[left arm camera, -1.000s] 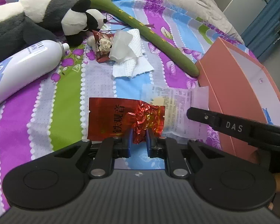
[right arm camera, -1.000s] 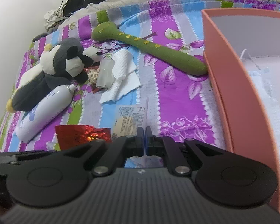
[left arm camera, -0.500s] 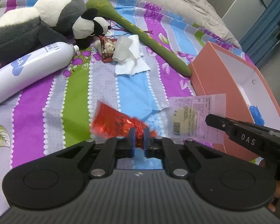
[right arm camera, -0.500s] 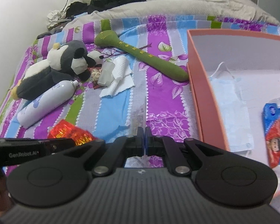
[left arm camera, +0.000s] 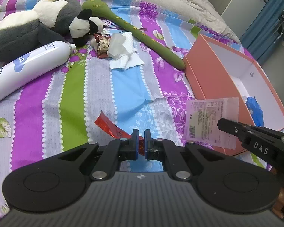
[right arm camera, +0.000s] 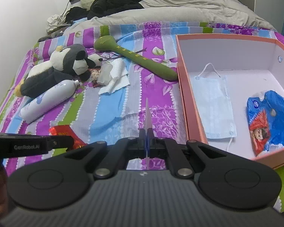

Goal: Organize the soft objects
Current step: 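Carry the red wrapper with the left tool while the right tool carries the receipt over the pink box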

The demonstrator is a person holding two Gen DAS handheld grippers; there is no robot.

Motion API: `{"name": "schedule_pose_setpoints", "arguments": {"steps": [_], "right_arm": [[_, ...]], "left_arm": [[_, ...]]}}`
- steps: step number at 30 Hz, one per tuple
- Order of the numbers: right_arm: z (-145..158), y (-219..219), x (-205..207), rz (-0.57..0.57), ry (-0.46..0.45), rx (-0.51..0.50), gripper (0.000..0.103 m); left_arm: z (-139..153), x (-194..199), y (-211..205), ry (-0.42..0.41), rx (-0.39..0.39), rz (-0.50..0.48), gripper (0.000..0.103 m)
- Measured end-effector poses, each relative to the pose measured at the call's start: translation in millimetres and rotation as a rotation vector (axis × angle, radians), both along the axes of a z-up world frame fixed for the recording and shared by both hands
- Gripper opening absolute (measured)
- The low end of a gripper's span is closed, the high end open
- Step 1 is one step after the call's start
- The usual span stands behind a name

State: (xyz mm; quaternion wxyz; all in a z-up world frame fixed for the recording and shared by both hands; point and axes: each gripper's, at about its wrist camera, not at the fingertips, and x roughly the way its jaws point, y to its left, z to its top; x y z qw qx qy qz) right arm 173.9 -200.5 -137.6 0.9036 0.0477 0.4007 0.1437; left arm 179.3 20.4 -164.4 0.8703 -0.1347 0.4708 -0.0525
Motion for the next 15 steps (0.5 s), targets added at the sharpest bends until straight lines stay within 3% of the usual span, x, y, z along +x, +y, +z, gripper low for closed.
{"name": "schedule_pose_setpoints", "arguments": {"steps": [7, 15], "right_arm": [[7, -8, -8, -0.001, -0.019, 0.003, 0.005], [39, -18, -23, 0.002, -0.094, 0.016, 0.005]], "left_arm": [[15, -4, -6, -0.031, 0.003, -0.001, 0.006], [52, -14, -21, -0.108, 0.013, -0.013, 0.006]]}}
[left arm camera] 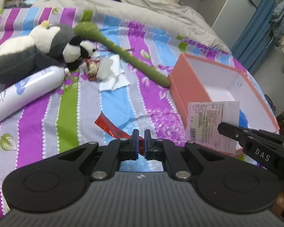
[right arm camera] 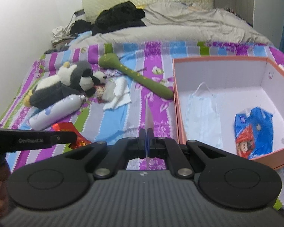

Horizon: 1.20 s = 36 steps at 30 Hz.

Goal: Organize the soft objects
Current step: 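Carry the red wrapper with the left tool while the right tool carries the receipt over the pink box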

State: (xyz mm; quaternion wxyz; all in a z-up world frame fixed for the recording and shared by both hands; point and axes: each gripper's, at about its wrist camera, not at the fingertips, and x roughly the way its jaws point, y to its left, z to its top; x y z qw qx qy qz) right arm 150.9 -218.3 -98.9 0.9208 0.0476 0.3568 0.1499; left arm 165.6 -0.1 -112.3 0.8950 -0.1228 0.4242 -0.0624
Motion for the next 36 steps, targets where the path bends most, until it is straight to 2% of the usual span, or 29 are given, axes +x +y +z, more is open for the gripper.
{"name": "schedule_pose_setpoints", "arguments": {"steps": [18, 28, 36], "right_arm": [[57, -32, -37, -0.044, -0.134, 0.011, 0.005], [67, -71, -51, -0.134, -0.161, 0.012, 0.005], [64, -99, -55, -0.2, -0.155, 0.02, 0.005]], "left_arm": [[67, -24, -54, -0.138, -0.03, -0.112, 0.006], [82, -20, -100, -0.163, -0.036, -0.209, 0.006], [80, -6, -134, -0.148, -0.027, -0.265, 0.006]]}}
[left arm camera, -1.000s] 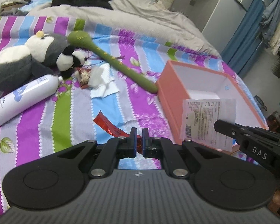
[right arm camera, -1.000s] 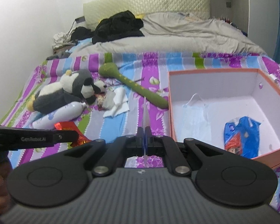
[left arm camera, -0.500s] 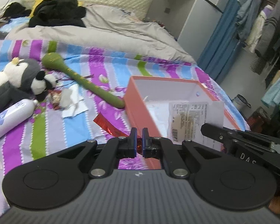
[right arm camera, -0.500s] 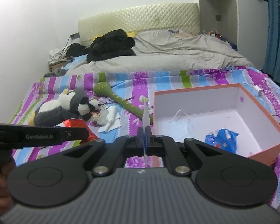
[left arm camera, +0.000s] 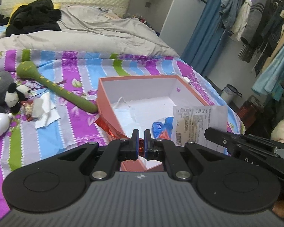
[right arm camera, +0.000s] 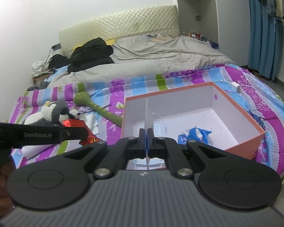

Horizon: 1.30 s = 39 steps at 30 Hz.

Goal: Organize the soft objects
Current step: 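Carry the red wrapper with the left tool while the right tool carries the receipt over the pink box, then open the left tool over the box while the right tool releases the receipt inside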

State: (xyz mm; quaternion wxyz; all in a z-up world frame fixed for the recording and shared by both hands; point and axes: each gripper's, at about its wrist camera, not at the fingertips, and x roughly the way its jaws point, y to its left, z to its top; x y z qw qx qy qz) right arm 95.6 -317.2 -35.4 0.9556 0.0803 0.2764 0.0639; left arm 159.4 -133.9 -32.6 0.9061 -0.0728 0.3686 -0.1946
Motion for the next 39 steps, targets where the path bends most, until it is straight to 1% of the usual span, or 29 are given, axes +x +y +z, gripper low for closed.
{"name": "schedule_pose_setpoints", "arguments": {"steps": [6, 13, 24, 29, 34, 39], "right_arm": [[-10, -16, 10, -0.025, 0.026, 0.02, 0.005], [-30, -36, 37, -0.038, 0.08, 0.049, 0.005], [-67, -63, 92, -0.054, 0.168, 0.074, 0.005], [-87, -74, 114, -0.067, 0.218, 0.089, 0.006], [-103, -81, 124, -0.083, 0.246, 0.111, 0.007], [-111, -83, 129, -0.082, 0.276, 0.116, 0.008]], "left_arm": [[-9, 25, -21, 0.024, 0.025, -0.021, 0.006], [-25, 66, -46, 0.074, 0.055, -0.042, 0.006], [-67, 136, -87, 0.166, 0.103, -0.088, 0.006], [-83, 157, -94, 0.2, 0.12, -0.095, 0.006], [-97, 170, -96, 0.234, 0.136, -0.093, 0.006], [-100, 175, -90, 0.241, 0.107, -0.06, 0.008]]}}
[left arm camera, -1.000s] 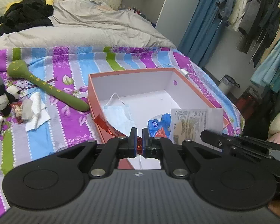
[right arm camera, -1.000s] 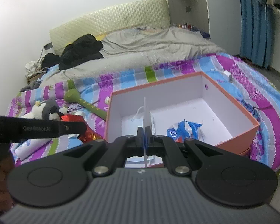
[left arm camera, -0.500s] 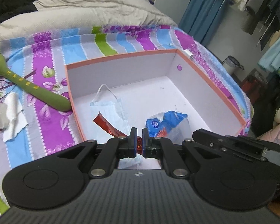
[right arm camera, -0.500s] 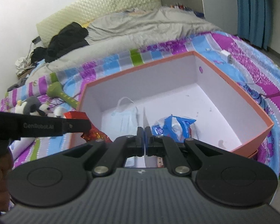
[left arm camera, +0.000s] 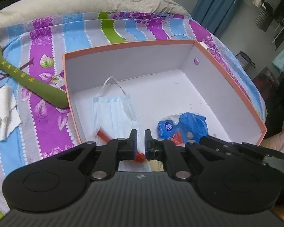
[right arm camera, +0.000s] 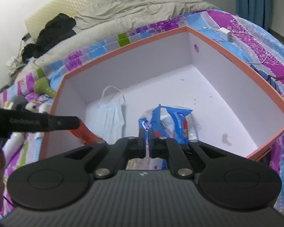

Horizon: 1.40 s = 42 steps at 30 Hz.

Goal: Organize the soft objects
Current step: 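Open the left tool over the box while the right tool releases the receipt inside, then withdraw both tools from the pink box back over the bed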

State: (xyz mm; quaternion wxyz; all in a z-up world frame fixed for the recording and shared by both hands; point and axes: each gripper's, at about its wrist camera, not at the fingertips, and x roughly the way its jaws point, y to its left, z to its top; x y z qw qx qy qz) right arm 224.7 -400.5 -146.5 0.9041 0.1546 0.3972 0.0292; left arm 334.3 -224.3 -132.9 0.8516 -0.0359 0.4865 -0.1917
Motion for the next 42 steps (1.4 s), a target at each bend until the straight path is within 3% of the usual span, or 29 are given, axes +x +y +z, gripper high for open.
{"name": "schedule_pose_setpoints", "arguments": {"steps": [1, 3, 4, 5, 12, 26, 42], "right_arm": [[0, 1, 1, 0.002, 0.007, -0.013, 0.01], [1, 3, 2, 0.02, 0.009, -0.033, 0.028], [2, 3, 1, 0.021, 0.008, -0.039, 0.044], [3, 3, 0, 0.019, 0.007, -0.04, 0.049], [13, 4, -10, 0.013, -0.013, -0.039, 0.047], [62, 15, -56, 0.017, -0.121, -0.051, 0.047], [93, 40, -122, 0.052, -0.19, -0.05, 0.048]], "left_arm": [[0, -1, 0, -0.003, 0.002, -0.001, 0.009], [2, -3, -1, -0.008, 0.007, -0.002, 0.012], [3, -4, 0, -0.008, 0.001, -0.003, 0.015], [5, -5, 0, -0.011, -0.004, -0.003, 0.016], [27, -21, 7, -0.055, -0.013, 0.001, 0.031], [84, -91, 32, -0.151, -0.04, 0.009, 0.031], [117, -179, 66, -0.216, -0.067, 0.027, 0.031]]}}
